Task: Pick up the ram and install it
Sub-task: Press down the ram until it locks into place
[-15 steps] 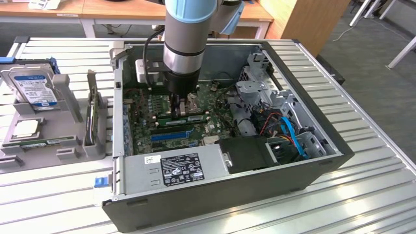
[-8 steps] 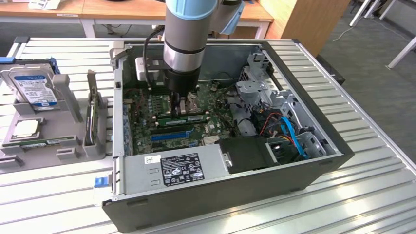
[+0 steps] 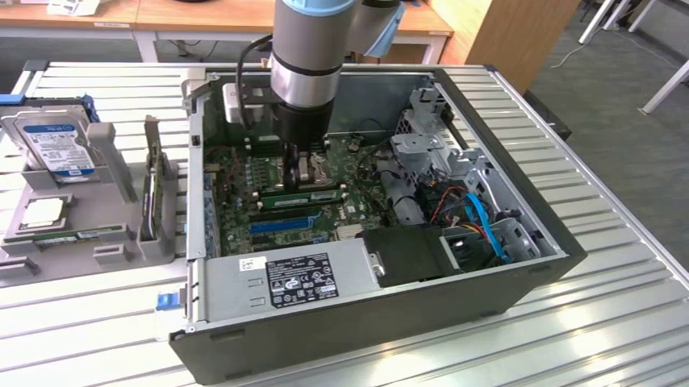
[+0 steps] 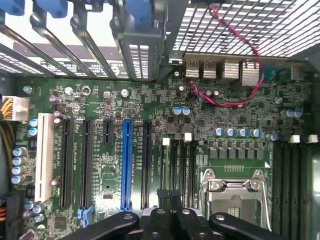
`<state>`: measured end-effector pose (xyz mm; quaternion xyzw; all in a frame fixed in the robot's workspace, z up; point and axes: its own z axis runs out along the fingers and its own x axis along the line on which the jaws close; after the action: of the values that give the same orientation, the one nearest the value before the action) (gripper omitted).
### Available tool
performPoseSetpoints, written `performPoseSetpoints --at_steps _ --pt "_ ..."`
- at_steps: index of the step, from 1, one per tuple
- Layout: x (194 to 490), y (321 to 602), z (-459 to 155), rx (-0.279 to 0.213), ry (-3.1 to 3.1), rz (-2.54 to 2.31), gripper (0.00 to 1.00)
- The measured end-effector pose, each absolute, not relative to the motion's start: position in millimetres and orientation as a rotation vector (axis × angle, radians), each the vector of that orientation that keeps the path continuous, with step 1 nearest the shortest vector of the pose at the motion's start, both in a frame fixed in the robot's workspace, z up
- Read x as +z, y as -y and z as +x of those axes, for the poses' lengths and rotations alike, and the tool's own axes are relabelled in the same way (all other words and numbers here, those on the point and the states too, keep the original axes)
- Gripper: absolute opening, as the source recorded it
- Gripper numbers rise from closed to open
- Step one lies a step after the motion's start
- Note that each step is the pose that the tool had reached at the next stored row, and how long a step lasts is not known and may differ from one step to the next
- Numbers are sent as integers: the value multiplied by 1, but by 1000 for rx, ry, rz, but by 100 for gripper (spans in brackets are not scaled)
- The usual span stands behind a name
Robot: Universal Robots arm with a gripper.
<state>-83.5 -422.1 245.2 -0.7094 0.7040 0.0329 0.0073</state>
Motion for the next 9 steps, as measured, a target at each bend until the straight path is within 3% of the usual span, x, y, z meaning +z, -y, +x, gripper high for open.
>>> performPoseSetpoints --at_steps 9 --pt "267 422 -84 103 -2201 -2218 10"
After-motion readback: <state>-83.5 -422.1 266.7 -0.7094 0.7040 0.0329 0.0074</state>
